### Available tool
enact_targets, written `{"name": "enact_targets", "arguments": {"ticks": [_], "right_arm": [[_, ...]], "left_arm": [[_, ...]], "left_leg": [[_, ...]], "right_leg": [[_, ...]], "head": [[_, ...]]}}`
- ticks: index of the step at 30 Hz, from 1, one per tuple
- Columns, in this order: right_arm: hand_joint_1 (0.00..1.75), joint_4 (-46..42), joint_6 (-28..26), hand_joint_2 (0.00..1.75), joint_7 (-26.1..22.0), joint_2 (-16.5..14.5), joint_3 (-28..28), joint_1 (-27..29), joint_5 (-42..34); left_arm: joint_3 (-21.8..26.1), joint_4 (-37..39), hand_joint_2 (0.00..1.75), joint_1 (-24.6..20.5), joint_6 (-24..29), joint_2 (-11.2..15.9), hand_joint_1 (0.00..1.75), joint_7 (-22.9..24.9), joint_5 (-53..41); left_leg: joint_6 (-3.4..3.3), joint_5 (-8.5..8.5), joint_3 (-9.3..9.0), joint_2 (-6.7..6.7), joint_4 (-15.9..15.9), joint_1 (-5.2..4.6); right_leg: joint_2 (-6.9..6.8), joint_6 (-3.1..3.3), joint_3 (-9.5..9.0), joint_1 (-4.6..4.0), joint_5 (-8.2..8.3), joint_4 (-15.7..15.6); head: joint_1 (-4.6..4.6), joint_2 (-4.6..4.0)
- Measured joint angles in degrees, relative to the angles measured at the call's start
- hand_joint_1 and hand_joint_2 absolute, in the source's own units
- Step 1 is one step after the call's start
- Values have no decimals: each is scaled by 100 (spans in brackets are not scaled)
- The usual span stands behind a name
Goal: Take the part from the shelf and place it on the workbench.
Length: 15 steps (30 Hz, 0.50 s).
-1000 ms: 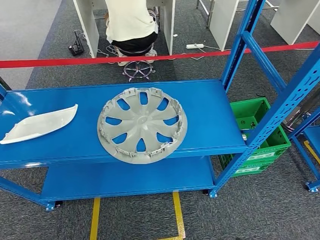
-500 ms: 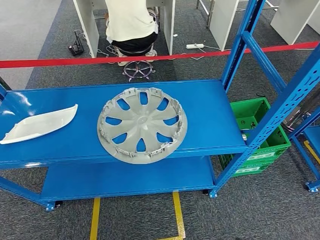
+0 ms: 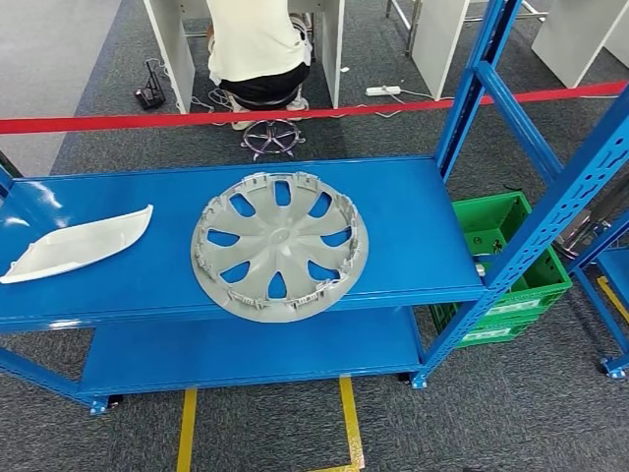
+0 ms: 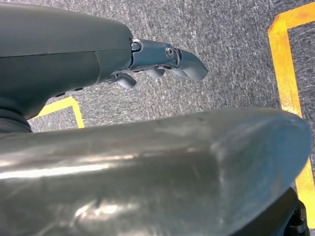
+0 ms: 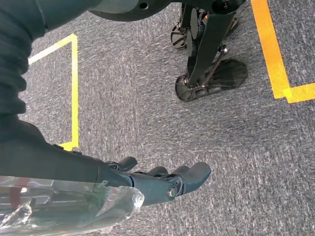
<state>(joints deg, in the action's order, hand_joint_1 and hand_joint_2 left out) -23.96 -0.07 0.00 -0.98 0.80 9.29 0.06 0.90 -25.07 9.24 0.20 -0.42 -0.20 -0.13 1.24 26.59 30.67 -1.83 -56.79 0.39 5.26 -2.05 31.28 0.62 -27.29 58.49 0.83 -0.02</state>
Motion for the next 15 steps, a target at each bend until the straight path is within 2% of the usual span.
{"name": "enact_targets", "arguments": {"ticks": [3, 7, 15], "right_arm": [[0, -2, 0, 175, 0, -1, 0, -2, 0], [0, -194, 16, 175, 0, -2, 15, -2, 5], [0, -1037, 142, 175, -9, -15, 221, -16, 23]], "left_arm": [[2, 0, 175, -3, -1, 0, 0, 0, 0], [176, -80, 175, -44, -59, -34, 0, -49, -4], [1025, -669, 175, -201, -369, -211, 0, -338, -61]], "left_leg": [[0, 0, 0, 0, 0, 0], [-1, -3, 0, 0, 0, 0], [-4, -17, 1, 0, 0, -1]], "right_leg": [[0, 0, 0, 0, 0, 0], [0, -1, 2, 0, 3, 0], [0, -7, 1, 1, 17, 0]], "head": [[0, 0], [-1, 0], [0, 0]]}}
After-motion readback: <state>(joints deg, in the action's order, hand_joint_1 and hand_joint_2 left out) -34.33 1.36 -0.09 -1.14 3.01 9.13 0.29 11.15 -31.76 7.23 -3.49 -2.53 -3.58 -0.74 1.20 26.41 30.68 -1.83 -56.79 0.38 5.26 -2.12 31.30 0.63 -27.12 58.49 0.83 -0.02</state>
